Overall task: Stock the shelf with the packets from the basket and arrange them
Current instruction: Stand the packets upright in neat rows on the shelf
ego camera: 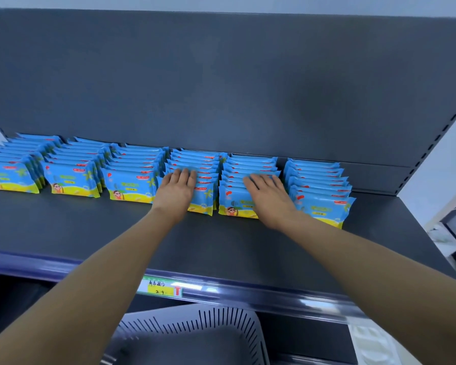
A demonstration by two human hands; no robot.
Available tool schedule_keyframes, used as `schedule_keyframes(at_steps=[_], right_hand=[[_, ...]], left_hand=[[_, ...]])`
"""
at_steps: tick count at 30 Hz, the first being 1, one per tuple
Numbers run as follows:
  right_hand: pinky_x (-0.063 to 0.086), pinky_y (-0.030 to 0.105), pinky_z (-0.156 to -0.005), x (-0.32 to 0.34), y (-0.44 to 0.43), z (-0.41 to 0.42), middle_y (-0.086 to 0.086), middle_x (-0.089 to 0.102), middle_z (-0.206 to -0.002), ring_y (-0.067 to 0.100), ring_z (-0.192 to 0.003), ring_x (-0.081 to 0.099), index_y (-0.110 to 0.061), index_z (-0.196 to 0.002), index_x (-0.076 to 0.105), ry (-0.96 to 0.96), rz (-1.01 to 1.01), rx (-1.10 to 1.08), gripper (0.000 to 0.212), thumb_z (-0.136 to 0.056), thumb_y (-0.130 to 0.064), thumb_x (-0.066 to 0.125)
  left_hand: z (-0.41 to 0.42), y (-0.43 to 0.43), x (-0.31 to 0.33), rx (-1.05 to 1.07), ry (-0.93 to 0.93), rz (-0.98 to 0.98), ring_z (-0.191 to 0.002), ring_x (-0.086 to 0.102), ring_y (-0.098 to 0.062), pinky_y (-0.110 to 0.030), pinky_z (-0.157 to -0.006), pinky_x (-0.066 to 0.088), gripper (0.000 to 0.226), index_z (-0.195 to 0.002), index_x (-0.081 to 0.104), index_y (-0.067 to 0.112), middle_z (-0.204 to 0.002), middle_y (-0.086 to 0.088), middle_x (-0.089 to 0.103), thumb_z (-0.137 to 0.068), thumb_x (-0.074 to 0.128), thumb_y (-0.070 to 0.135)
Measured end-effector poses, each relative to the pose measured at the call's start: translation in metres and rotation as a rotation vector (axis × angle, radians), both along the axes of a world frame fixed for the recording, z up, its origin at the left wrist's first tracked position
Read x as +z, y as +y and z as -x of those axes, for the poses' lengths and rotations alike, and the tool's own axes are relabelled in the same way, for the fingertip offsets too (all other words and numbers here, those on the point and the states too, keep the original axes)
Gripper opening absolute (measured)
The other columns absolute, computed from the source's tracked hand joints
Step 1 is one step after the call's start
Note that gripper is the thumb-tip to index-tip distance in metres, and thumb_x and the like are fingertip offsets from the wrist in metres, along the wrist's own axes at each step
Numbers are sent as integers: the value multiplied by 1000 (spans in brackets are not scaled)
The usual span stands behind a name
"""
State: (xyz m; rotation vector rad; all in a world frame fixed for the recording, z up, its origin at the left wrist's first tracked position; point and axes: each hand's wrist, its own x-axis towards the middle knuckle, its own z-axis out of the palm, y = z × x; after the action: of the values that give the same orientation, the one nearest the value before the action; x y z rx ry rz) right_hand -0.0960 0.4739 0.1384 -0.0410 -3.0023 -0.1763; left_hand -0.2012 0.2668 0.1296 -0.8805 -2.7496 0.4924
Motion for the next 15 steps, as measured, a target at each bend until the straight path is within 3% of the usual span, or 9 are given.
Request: schedule_keyframes(at_steps=[10,15], right_hand=[[1,39,-118,10,-4,-9,8,12,-156,27,-145,6,-11,-148,12,11,57,4,71,-91,-15,54],[-2,34,-118,33,18,-26,4,18,-156,20,-146,8,-12,-148,21,83,153,10,66,-93,-29,54]], left_hand=[[-13,-3,14,30,-98,-60,-144,1,-32,-40,-117,7,88,-147,-9,5,-155,-14,2,-91,56,22],[-35,22,34,-200,-111,-302,-142,12,-27,-36,-117,5,80,-148,9,8,-152,-12,15,-88,58,27]])
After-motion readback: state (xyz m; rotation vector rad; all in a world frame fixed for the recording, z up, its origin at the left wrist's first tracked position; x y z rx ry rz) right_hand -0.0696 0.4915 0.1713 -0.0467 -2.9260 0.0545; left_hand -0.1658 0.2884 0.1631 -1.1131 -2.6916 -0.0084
